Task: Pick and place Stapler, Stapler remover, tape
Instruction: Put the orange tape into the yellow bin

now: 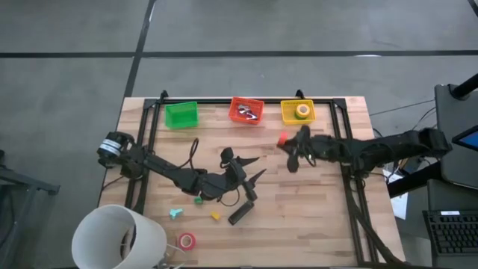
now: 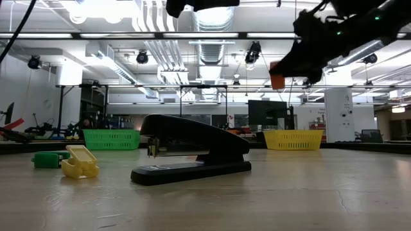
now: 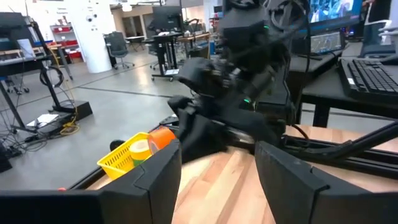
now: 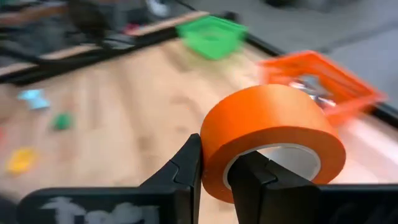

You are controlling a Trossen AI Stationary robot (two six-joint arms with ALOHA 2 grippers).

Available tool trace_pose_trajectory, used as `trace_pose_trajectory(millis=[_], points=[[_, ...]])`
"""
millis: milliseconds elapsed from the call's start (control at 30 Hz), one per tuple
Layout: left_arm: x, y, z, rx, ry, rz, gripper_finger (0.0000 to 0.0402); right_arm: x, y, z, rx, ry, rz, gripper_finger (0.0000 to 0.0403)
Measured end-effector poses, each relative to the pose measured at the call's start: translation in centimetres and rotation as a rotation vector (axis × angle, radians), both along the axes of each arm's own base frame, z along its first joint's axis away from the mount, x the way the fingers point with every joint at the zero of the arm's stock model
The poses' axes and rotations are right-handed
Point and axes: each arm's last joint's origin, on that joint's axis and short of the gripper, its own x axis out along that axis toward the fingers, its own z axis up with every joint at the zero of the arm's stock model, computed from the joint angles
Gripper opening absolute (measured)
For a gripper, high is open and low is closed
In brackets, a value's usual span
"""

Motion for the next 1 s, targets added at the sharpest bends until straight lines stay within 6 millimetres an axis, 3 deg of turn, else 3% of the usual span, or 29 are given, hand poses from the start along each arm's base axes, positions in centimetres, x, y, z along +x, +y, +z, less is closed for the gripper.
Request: trace_pose_trajectory(millis=[267,600,1000], points=[[0.1,0.0,-0.1,-0.003,0.001,-0.002,0.0206,-0.8,-6.9,1.2,0.006,0.210,-0.298,0.0056],[0.1,0.0,-0.1,-0.007,-0.001,-0.002,0.0206,-0.6,-14.7,-0.1,0.136,0.365,-0.375,0.0057],[0.0,0.1,-0.5,-0.002,0.013,-0.006,0.0206,2.1,-18.3,-3.1,0.258,0.593,-0.325,0.0057]])
